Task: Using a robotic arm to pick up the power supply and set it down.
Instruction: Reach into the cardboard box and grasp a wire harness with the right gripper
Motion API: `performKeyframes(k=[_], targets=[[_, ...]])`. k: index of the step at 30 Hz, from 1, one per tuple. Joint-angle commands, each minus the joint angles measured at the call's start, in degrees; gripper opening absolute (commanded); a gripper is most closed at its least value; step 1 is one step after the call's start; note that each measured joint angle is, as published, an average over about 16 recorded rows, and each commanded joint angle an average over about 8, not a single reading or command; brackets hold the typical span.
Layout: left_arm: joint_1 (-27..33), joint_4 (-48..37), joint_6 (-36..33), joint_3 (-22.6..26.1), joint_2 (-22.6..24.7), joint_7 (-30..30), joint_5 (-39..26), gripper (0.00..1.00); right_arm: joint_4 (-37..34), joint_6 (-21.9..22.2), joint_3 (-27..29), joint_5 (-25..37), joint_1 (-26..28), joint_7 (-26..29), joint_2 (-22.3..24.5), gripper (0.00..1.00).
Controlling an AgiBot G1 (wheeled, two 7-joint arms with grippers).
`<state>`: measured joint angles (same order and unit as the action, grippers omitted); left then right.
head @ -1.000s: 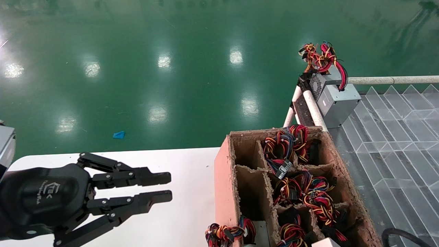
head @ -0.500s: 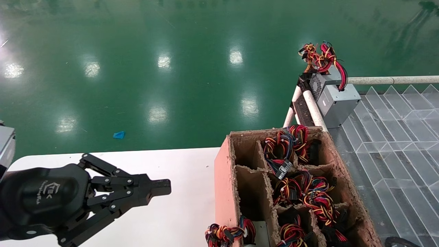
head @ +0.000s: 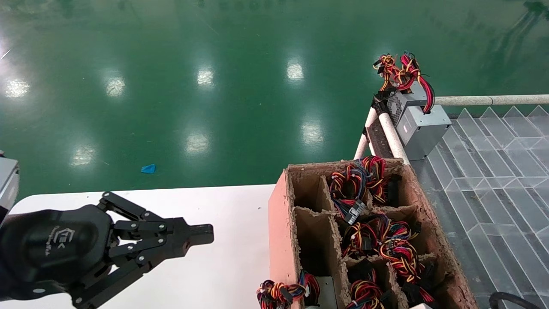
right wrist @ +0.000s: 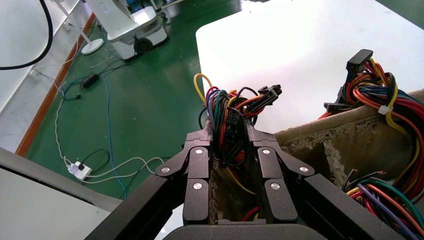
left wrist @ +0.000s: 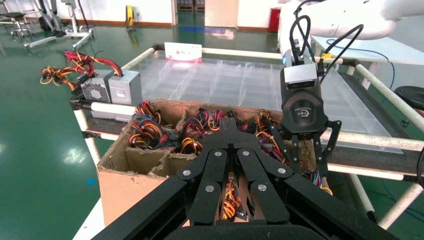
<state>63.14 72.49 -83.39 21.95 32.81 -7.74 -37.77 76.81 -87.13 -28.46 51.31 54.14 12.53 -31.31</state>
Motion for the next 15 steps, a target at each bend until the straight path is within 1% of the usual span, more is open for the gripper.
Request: performKeyframes(k=[1, 7, 11, 15], targets=[[0.0, 0.0, 0.0, 0.0, 0.0, 0.0, 0.0, 0.00, 0.0, 0.1, 0.0, -0.1, 0.0, -0.3, 0.2, 0.00], [0.0, 0.0, 0.0, 0.0, 0.0, 0.0, 0.0, 0.00, -0.3, 0.6, 0.9, -3.7, -0.6, -0.4, 0.5, 0.00], [0.0, 0.0, 0.0, 0.0, 0.0, 0.0, 0.0, 0.00, -0.5, 1.1, 2.6, -8.5, -2.0, -0.8, 1.0, 0.00], [0.0, 0.0, 0.0, 0.0, 0.0, 0.0, 0.0, 0.00, -0.5, 1.3, 5.2, -14.6, -3.2, -1.5, 1.8, 0.00]])
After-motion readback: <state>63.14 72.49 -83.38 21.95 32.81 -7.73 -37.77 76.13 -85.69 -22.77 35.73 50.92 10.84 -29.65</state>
